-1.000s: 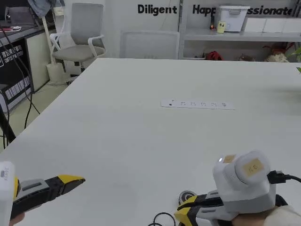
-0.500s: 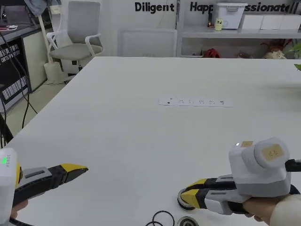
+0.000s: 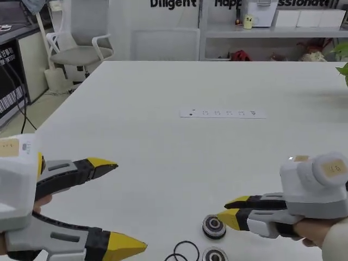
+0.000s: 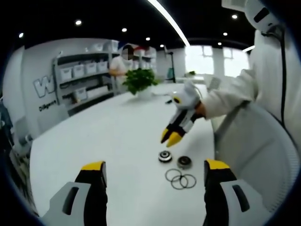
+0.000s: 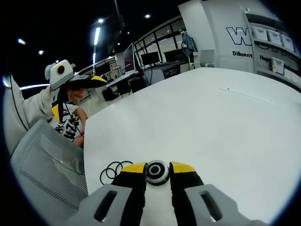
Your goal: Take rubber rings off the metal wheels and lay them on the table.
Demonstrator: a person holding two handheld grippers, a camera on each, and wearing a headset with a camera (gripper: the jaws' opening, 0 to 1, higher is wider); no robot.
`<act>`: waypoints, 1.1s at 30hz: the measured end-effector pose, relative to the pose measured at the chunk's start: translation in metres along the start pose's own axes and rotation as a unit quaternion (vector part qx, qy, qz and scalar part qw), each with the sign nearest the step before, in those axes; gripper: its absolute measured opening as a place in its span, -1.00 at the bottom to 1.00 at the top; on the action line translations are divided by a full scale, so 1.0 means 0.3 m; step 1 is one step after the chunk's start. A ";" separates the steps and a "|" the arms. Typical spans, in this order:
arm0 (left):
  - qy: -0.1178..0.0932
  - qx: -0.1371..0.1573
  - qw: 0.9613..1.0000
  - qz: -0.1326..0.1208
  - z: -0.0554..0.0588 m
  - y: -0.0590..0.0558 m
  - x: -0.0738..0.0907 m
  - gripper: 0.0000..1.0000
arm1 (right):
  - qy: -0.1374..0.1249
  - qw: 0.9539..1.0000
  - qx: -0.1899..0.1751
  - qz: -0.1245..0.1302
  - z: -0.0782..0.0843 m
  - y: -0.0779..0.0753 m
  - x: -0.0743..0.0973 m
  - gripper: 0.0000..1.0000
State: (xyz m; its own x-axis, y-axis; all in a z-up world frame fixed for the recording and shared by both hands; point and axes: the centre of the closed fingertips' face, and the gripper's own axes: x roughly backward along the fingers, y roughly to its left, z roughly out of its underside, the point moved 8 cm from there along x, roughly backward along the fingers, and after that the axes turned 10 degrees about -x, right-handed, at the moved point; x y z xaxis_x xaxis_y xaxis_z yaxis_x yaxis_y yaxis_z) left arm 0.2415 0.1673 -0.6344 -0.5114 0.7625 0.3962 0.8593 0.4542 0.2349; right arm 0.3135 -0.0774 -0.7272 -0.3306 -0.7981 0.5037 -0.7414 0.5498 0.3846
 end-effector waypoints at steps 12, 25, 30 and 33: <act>-0.021 -0.022 0.999 0.027 -0.041 0.041 -0.106 0.63 | 0.023 1.000 -0.008 -0.010 0.049 -0.033 0.003 -0.60; -0.026 -0.033 0.998 0.056 -0.033 0.041 -0.224 0.38 | 0.043 0.999 -0.002 -0.021 0.080 -0.036 -0.012 -0.57; -0.029 -0.030 0.997 0.065 -0.020 0.039 -0.279 0.32 | 0.047 0.999 0.001 -0.026 0.090 -0.034 -0.017 -0.56; -0.029 -0.030 0.996 0.074 -0.008 0.031 -0.307 0.26 | 0.047 0.998 0.005 -0.029 0.091 -0.032 -0.019 -0.55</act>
State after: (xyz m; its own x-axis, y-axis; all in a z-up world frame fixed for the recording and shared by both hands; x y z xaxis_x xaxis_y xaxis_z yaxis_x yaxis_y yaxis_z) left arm 0.2966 0.1003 -0.6664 -0.3774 0.8448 0.3793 0.9227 0.3083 0.2314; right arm 0.3065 -0.0847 -0.7549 -0.2311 -0.8014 0.5517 -0.7632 0.5011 0.4081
